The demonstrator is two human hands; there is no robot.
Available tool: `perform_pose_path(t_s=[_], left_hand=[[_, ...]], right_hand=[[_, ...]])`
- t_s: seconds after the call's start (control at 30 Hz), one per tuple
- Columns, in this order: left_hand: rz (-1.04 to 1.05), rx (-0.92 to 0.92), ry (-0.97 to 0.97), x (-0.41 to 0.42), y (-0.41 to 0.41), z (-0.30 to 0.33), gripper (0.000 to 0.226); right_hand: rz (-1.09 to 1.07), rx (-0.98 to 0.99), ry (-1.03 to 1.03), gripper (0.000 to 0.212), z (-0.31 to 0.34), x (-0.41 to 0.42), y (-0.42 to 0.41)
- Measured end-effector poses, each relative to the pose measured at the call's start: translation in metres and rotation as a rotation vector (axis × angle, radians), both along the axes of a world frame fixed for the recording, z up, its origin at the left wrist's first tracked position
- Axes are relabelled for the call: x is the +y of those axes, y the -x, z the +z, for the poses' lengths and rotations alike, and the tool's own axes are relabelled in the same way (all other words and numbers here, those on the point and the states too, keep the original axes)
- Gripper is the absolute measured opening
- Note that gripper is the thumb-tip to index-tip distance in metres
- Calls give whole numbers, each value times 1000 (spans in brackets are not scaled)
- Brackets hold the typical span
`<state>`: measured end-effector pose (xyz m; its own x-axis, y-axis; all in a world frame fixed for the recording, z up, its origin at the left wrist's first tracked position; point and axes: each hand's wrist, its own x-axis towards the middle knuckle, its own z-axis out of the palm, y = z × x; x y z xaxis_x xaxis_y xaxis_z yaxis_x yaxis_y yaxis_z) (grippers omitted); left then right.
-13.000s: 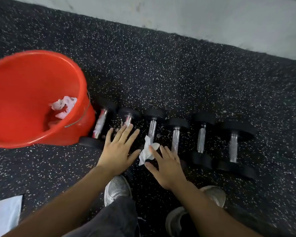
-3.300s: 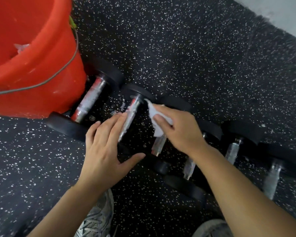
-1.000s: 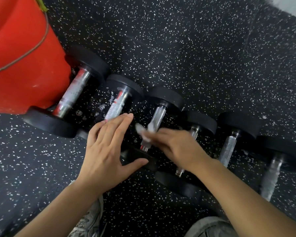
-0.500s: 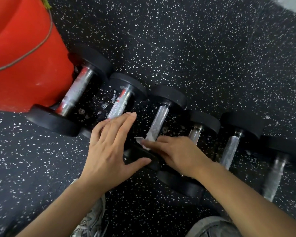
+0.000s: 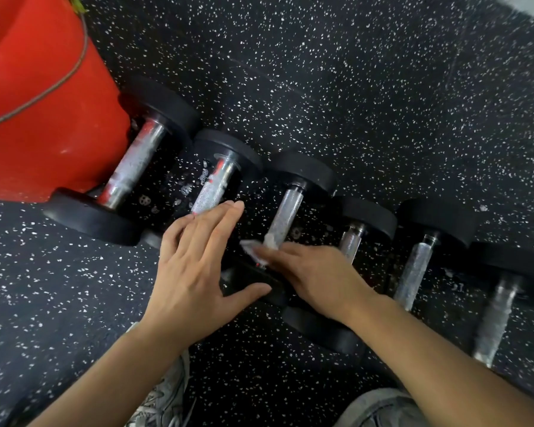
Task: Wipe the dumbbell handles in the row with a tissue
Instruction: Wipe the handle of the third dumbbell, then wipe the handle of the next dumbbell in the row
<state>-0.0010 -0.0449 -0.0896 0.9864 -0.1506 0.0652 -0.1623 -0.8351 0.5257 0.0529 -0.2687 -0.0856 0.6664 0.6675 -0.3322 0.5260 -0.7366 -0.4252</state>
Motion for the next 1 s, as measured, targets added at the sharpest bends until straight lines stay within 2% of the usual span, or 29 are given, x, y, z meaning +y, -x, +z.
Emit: perform_pose_path(t_s=[0.07, 0.13, 0.23, 0.33, 0.5, 0.57, 0.63, 0.83, 0.93, 1.0], left_hand=[[1, -6, 3, 0, 0, 0, 108], [-1, -12, 6, 0, 0, 1, 108], [-5, -15, 12, 0, 0, 1, 108], [-5, -19, 13, 0, 0, 1, 107], [-8, -28, 12, 0, 0, 0, 107], [-8, -42, 21, -1, 0, 1, 105], [-7, -56, 37, -3, 2, 0, 103], [-61, -73, 108, -28, 8, 5, 96], [-136, -62, 114, -42, 10, 6, 100], [-173, -59, 103, -50, 10, 5, 103]], right_hand=[[13, -83, -52, 62, -5, -6, -1], [-172, -178, -74, 60, -9, -7, -13], [-423, -199, 29, 47, -10, 2, -32], [-397, -110, 28, 46, -12, 7, -25], [-106, 32, -48, 50, -5, -6, -3], [-51, 93, -63, 52, -4, -9, 2], [-80, 77, -134, 46, -3, -14, 3], [-444, -68, -326, 42, 9, -61, 16], [-504, -94, -248, 42, 12, -93, 17], [-460, -131, -132, 42, 11, -107, 17]])
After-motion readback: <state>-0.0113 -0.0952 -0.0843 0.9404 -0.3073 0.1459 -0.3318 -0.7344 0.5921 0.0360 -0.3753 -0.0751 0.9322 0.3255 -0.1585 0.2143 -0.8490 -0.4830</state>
